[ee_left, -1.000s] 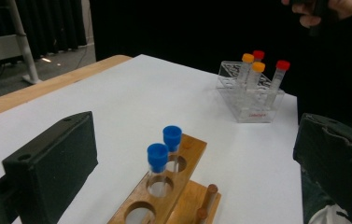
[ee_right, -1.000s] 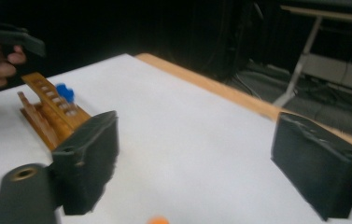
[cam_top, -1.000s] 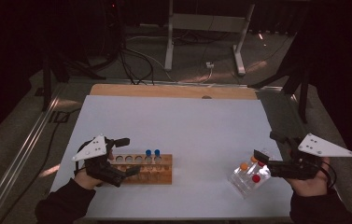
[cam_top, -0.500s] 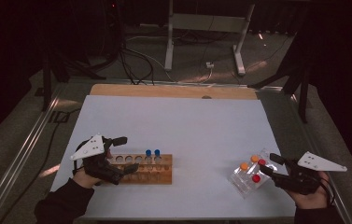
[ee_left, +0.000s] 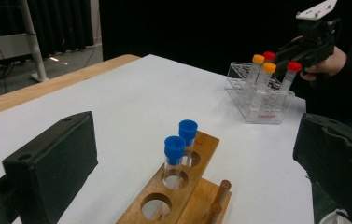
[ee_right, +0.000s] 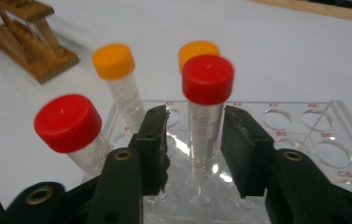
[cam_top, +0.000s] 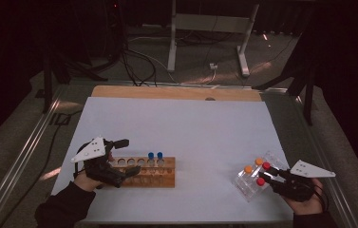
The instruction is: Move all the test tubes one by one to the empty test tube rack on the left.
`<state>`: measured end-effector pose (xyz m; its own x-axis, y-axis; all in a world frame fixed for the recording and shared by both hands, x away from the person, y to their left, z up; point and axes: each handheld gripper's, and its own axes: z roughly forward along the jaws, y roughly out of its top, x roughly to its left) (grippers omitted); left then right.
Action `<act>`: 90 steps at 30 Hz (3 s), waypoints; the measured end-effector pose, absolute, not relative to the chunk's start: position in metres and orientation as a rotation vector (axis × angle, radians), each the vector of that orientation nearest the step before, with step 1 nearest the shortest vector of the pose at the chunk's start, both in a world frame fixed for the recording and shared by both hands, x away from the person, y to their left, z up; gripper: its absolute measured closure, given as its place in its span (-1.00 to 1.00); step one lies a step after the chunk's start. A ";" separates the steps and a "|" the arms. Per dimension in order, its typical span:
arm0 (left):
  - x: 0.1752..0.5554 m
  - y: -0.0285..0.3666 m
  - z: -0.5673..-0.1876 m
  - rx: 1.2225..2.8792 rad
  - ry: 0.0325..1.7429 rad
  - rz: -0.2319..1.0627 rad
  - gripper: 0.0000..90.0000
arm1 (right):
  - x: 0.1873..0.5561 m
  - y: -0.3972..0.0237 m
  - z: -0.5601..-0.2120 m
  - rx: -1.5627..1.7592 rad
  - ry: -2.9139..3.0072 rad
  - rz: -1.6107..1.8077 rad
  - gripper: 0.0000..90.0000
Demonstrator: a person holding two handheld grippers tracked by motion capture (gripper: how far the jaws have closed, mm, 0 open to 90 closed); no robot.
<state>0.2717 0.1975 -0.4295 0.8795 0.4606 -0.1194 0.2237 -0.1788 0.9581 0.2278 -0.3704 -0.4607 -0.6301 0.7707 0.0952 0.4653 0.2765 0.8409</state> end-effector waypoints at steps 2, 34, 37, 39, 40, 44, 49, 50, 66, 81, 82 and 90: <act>0.272 0.197 -0.430 1.769 0.521 0.231 -0.98 | 0.228 -0.368 -0.462 1.111 2.232 1.265 0.42; 0.271 0.197 -0.428 1.771 0.506 0.229 -0.98 | 0.227 -0.375 -0.414 1.061 2.201 1.267 0.65; 0.271 0.196 -0.427 1.773 0.503 0.229 -0.98 | 0.228 -0.377 -0.400 1.041 2.192 1.266 0.65; 0.271 0.196 -0.427 1.774 0.501 0.229 -0.98 | 0.228 -0.378 -0.390 1.020 2.184 1.262 0.65; 0.271 0.196 -0.426 1.775 0.502 0.228 -0.98 | 0.228 -0.378 -0.385 1.017 2.183 1.262 0.65; 0.272 0.195 -0.425 1.782 0.495 0.231 -0.98 | 0.232 -0.376 -0.367 0.981 2.172 1.253 0.65; 0.271 0.194 -0.423 1.780 0.491 0.226 -0.98 | 0.236 -0.368 -0.347 0.923 2.166 1.262 0.65; 0.271 0.194 -0.423 1.781 0.490 0.228 -0.98 | 0.236 -0.367 -0.344 0.910 2.166 1.268 0.65; 0.272 0.183 -0.414 1.793 0.479 0.181 -0.98 | 0.255 -0.318 -0.347 0.799 2.283 1.400 0.65; 0.276 0.150 -0.392 1.852 0.416 0.153 -0.97 | 0.265 -0.266 -0.358 0.669 2.432 1.410 0.65; 0.276 0.147 -0.390 1.858 0.406 0.157 -0.97 | 0.265 -0.264 -0.358 0.665 2.438 1.410 0.65; 0.281 0.126 -0.380 1.863 0.391 0.144 -0.92 | 0.264 -0.248 -0.360 0.617 2.474 1.428 0.65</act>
<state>0.2811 0.1261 -0.3797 0.9366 0.3375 -0.0948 0.1948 -0.2764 0.9411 0.2644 -0.2477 -0.3603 -0.8881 0.4593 0.0203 0.2473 0.4399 0.8633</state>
